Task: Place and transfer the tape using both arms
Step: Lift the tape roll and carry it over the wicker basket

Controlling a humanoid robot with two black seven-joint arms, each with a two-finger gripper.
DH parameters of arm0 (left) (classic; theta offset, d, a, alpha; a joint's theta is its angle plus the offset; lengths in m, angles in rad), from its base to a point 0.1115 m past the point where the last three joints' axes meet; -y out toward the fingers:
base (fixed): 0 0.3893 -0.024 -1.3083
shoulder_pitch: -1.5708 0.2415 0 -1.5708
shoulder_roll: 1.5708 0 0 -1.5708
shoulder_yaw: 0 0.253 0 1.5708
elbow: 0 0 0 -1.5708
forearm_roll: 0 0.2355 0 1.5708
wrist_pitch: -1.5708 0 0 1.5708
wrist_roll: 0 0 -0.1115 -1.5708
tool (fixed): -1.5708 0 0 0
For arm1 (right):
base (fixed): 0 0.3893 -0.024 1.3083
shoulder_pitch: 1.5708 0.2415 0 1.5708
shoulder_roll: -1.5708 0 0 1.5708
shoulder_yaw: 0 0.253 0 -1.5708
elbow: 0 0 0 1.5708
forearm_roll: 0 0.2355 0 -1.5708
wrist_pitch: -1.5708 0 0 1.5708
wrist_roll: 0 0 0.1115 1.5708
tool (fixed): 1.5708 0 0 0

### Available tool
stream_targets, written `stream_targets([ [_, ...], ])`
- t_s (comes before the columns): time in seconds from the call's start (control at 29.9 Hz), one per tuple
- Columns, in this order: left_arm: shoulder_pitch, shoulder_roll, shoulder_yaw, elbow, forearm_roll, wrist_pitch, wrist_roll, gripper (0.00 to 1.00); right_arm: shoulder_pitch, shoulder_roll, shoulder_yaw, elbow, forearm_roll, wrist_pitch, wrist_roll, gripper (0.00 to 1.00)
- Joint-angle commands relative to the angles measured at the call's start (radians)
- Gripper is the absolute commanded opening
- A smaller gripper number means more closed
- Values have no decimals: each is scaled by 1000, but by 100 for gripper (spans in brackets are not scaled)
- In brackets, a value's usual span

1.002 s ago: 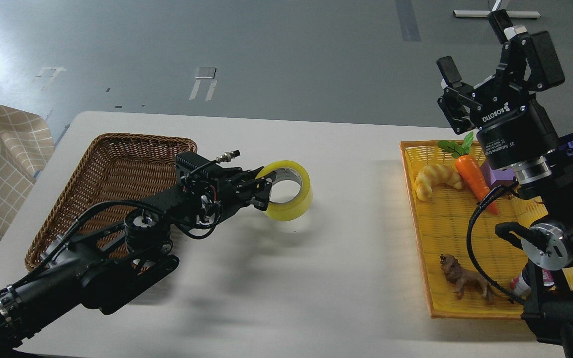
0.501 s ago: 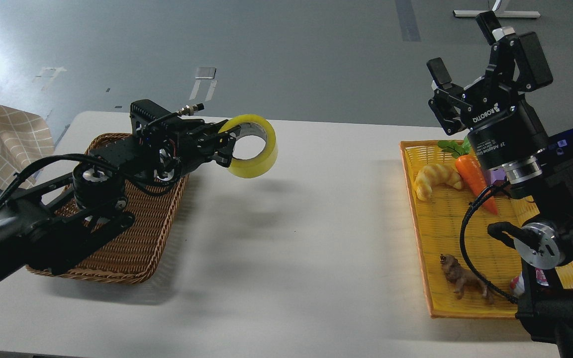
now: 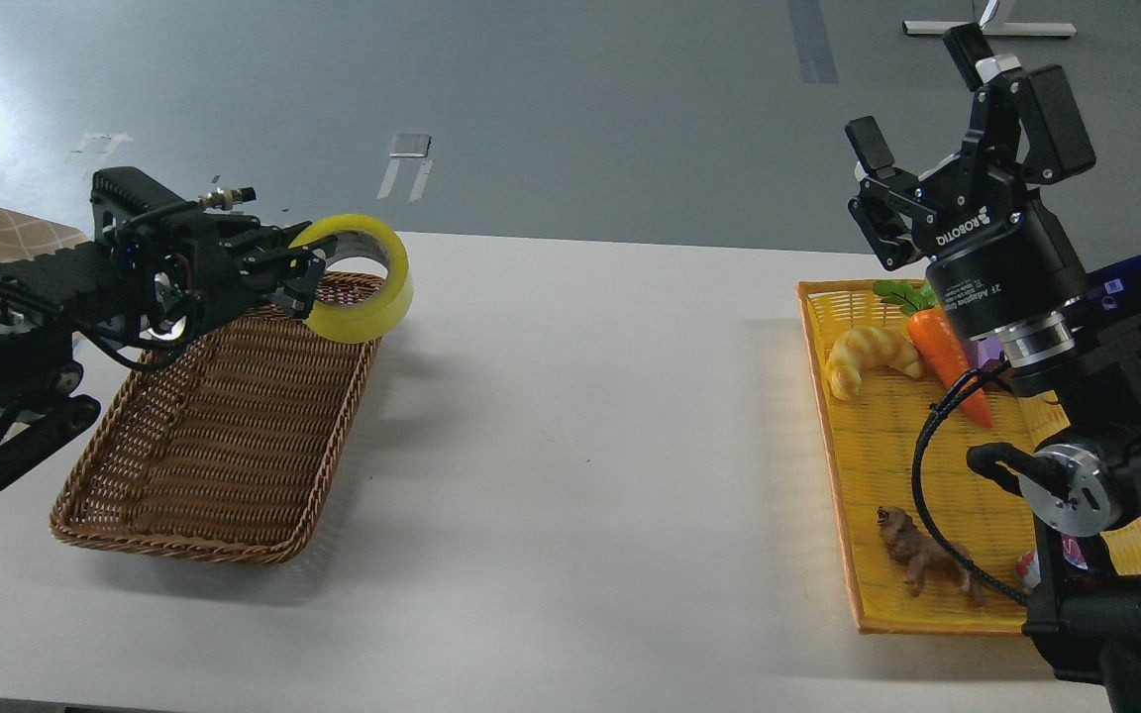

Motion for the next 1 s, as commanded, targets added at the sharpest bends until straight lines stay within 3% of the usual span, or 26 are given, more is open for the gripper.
stream_targets([
  [0.0,8,49,3,6,-29,-1,-7,17,0,9,-3,0,0,0,0,100],
  [0.27,94,65,6,52,-43,9,-16,17,-2,18,-12,1,0,0,0,100],
  [0.37,137,65,7,87,-44,49,-32,17,0,18,-12,1,0,0,0,100],
  [0.53,146,65,7,137,-58,62,-35,17,-3,20,-16,1,0,0,0,100],
  [0.77,183,68,9,150,-101,92,-84,18,-3,21,-33,0,-5,0,0,100],
  [0.97,220,65,9,178,-110,130,-89,18,-8,21,-35,0,-6,0,0,100],
])
